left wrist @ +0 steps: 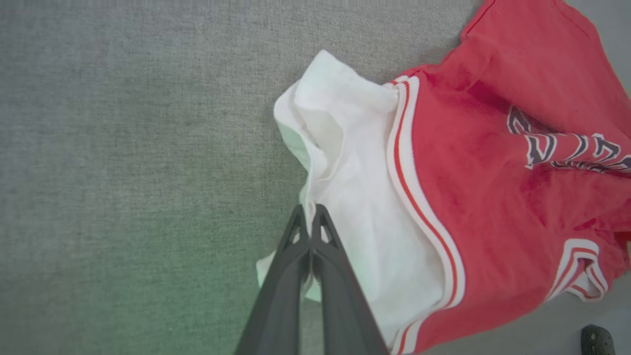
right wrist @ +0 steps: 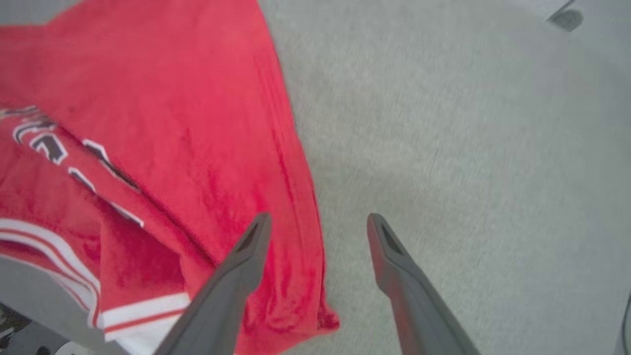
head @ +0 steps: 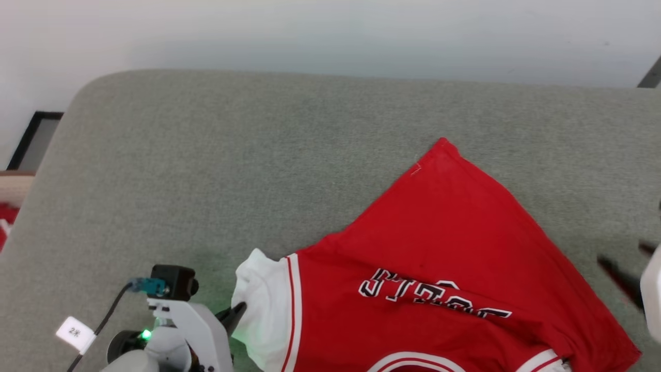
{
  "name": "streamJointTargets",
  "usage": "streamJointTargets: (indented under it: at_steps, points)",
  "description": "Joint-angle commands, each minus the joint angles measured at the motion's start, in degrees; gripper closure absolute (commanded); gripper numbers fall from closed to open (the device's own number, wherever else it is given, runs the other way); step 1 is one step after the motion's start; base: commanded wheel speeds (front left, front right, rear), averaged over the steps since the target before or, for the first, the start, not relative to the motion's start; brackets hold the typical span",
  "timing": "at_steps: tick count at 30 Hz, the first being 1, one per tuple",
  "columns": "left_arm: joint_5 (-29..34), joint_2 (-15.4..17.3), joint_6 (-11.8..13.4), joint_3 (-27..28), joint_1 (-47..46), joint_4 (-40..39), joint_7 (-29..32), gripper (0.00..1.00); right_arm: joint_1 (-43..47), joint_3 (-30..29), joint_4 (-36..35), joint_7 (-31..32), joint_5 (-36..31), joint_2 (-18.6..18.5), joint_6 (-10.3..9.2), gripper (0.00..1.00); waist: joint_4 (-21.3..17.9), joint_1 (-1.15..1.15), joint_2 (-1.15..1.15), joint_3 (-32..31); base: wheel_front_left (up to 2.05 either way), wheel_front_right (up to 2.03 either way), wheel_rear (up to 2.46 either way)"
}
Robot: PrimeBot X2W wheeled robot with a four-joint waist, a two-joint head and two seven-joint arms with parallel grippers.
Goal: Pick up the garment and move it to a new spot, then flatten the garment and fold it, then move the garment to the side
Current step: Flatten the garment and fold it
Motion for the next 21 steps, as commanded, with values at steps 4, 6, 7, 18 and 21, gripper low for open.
streamJointTargets:
  at_steps: [4,6,7,18,21]
  points:
    - [0.89,-1.31,-0.75,-0.54,-2.05,0.44,0.32,1.00,-8.32,4.33,3.09,-6.97,-1.24,-0.29,-0.06,0.00,2.72,0.00,0.00,2.20,0.00,0.00,0.00]
    - [1.17,-2.21,-1.33,-0.95,-3.06,0.67,0.41,1.00,-12.87,7.20,6.31,-11.22,-1.88,-0.58,-0.06,0.00,3.97,0.00,0.00,3.08,0.00,0.00,0.00]
    - [1.40,-2.66,-1.48,-1.07,-3.70,0.85,0.60,1.00,-15.37,8.64,8.07,-13.79,-2.23,-0.46,-0.05,0.00,4.57,0.00,0.00,3.56,0.00,0.00,0.00]
    - [3.60,-8.07,-5.09,-3.55,-9.84,5.02,1.47,1.00,-35.42,25.66,35.47,-28.42,-0.24,-0.83,-0.06,0.00,11.12,0.00,0.00,7.68,0.00,0.00,0.00]
    - [3.74,-9.22,-6.07,-4.08,-10.91,6.50,1.45,1.00,-38.59,30.19,41.25,-25.90,3.06,-1.10,-0.06,0.00,12.47,0.00,0.00,8.41,0.00,0.00,0.00]
